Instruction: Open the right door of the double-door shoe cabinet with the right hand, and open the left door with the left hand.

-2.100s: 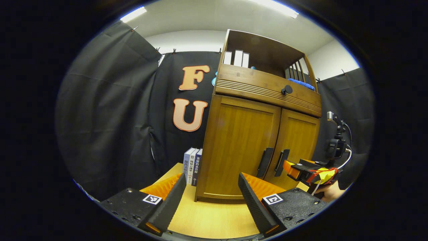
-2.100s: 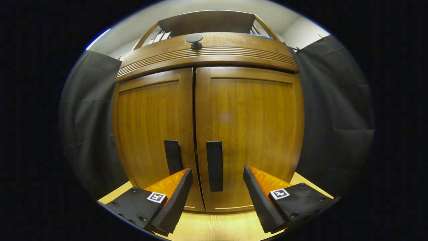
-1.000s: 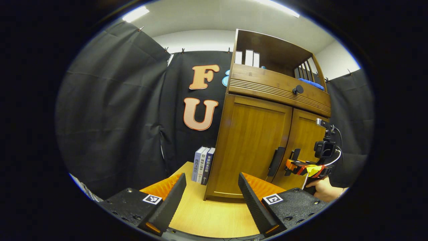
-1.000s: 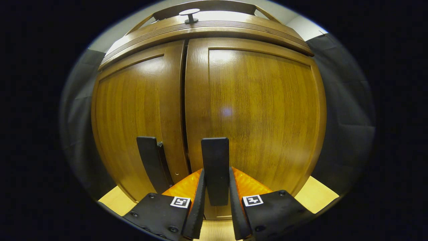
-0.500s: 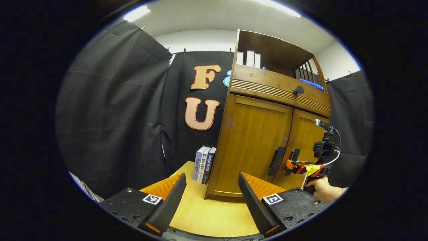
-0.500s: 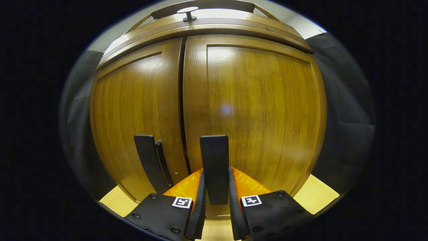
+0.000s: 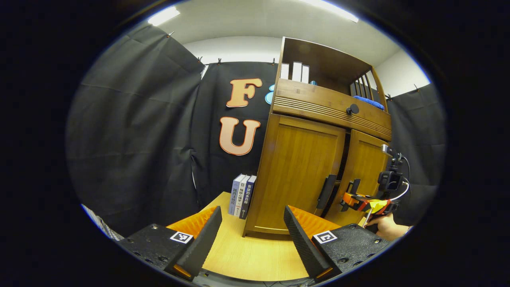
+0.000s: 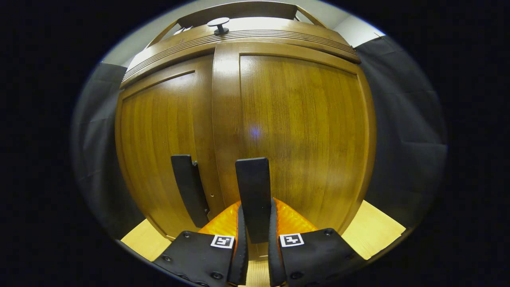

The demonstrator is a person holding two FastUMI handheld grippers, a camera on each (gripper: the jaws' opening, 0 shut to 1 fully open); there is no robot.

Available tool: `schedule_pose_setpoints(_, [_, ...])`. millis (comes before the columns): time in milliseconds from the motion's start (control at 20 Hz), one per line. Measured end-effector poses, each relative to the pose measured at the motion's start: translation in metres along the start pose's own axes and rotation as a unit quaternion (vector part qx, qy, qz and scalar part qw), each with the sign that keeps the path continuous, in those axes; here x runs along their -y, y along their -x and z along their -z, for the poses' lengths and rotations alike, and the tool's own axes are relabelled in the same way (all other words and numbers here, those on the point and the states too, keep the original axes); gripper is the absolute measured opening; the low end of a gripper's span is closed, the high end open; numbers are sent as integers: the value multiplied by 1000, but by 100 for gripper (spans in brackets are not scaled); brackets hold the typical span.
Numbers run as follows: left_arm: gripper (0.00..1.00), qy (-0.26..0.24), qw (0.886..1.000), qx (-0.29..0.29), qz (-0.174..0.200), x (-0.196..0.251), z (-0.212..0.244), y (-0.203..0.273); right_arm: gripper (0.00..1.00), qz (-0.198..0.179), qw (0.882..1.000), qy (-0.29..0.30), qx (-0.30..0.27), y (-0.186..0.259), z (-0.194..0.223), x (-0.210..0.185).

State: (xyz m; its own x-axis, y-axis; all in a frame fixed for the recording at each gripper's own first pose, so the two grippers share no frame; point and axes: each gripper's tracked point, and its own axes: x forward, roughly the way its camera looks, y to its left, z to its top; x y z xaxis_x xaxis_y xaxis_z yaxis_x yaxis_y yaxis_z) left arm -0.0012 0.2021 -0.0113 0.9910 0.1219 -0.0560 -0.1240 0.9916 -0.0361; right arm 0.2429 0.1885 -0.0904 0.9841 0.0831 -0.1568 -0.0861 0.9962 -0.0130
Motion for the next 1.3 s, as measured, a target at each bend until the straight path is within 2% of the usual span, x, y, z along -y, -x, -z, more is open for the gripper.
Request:
schedule_pose_setpoints(100, [92,-2,1000,1,0,-1,-2,2,28,4,1000,-1,1,14,-1,5])
schedule_pose_setpoints(400, [92,-7,1000,-4,11,6,1,3,28,10,1000,-3,5,54,1,24])
schedule_pose_setpoints(450, [92,-11,1000,-5,13,8,1,2,24,11,1000,-4,5,58,1,26])
schedule_pose_setpoints(550, [92,-16,1000,-4,14,8,0,1,28,16,1000,-7,5,68,1,32])
schedule_pose_setpoints(900, [92,-19,1000,-7,16,17,3,0,27,48,999,-17,4,115,13,66])
schedule_pose_setpoints(1100, [95,-13,1000,-12,24,30,6,-3,18,70,997,-18,5,127,15,81])
schedule_pose_setpoints(1150, [92,-14,999,-12,27,34,6,-3,18,73,997,-19,7,133,13,85])
schedule_pose_setpoints(1300, [92,-16,999,-11,39,50,6,-6,22,77,997,-27,3,143,13,98])
